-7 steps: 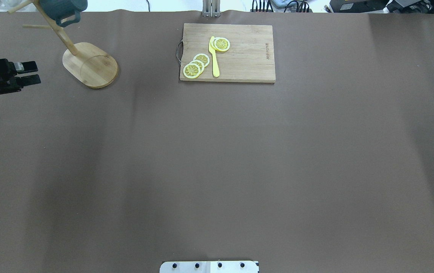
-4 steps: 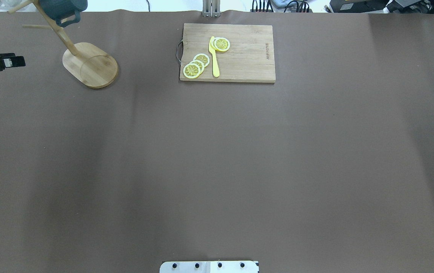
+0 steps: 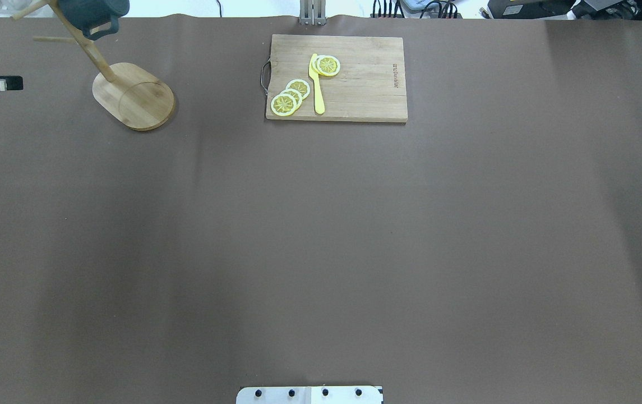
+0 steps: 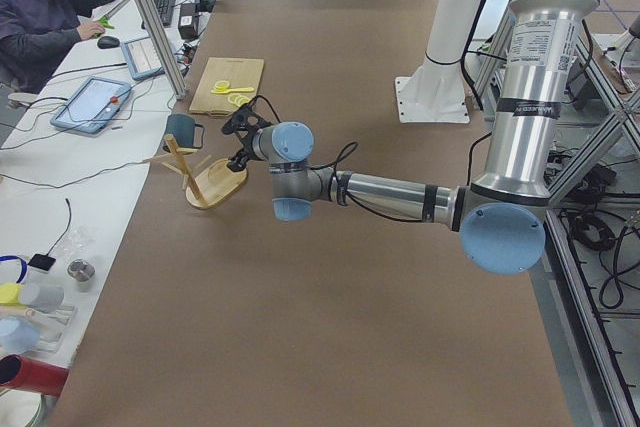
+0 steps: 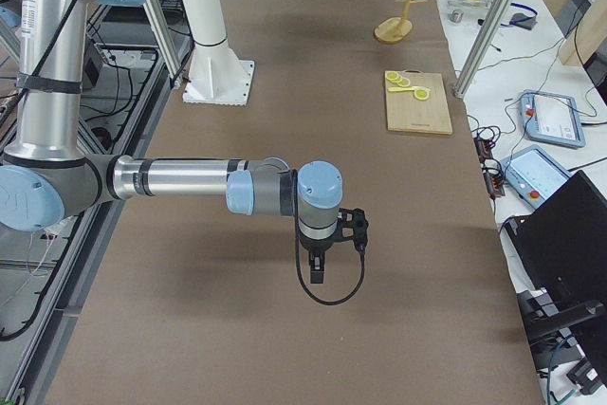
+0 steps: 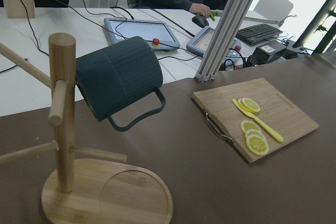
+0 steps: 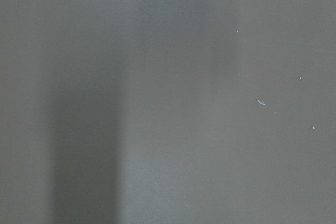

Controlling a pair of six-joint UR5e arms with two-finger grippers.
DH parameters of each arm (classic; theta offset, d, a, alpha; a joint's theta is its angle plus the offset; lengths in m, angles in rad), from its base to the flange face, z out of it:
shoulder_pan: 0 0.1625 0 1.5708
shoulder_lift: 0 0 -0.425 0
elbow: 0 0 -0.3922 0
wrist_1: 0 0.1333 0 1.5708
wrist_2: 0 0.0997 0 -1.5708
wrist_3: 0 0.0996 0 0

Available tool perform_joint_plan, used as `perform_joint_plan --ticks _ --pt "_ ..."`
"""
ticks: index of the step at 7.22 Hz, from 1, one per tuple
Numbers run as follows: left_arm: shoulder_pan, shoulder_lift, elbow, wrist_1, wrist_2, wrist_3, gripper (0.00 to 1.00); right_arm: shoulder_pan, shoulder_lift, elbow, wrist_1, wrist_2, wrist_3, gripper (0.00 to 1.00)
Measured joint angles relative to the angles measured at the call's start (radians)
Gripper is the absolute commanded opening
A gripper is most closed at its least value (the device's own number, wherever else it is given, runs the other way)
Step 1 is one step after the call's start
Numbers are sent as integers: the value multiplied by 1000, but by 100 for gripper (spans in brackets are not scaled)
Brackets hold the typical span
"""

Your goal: Hang cup on storage rack

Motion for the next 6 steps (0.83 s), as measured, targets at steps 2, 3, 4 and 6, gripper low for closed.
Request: perform_joint_plan --ticks 2,3,4,6 --pt "-30 12 -2 211 1 181 99 0 3 -1 0 -1 0 100" --pt "-59 12 -6 318 3 295 99 0 4 -1 0 -1 0 100" --pt "-84 13 -20 414 6 391 99 0 5 -2 0 -2 0 100" --pt "-122 20 -55 537 11 471 99 0 6 -3 0 -2 0 100"
